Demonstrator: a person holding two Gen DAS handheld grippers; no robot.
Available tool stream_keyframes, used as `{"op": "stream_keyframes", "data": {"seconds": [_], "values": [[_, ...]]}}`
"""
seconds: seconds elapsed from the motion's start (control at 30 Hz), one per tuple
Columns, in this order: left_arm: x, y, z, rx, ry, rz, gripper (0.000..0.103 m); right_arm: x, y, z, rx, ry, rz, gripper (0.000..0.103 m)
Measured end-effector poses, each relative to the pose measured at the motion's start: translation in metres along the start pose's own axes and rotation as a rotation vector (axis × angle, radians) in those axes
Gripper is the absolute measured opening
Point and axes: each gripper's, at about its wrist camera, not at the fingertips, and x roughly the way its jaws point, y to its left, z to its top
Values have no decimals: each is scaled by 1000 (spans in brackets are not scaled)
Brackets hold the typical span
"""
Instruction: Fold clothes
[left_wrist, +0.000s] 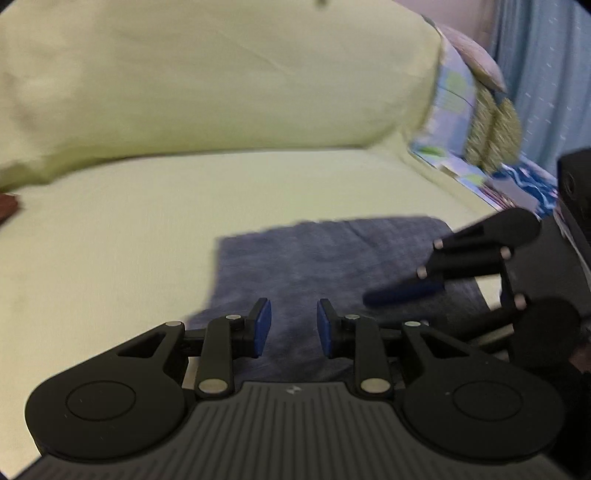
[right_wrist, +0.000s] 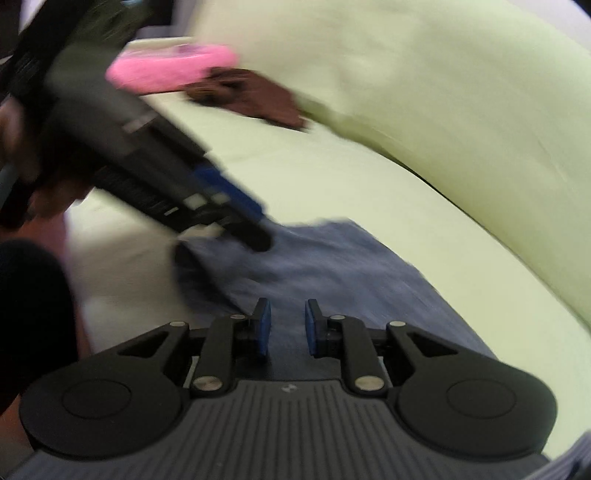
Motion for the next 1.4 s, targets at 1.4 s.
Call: {"op": "stream_keyframes", "data": {"seconds": [1.4], "values": [[47,2,34,12,-34,8,47,-20,-122,-44,453,-151,-296,26]]}}
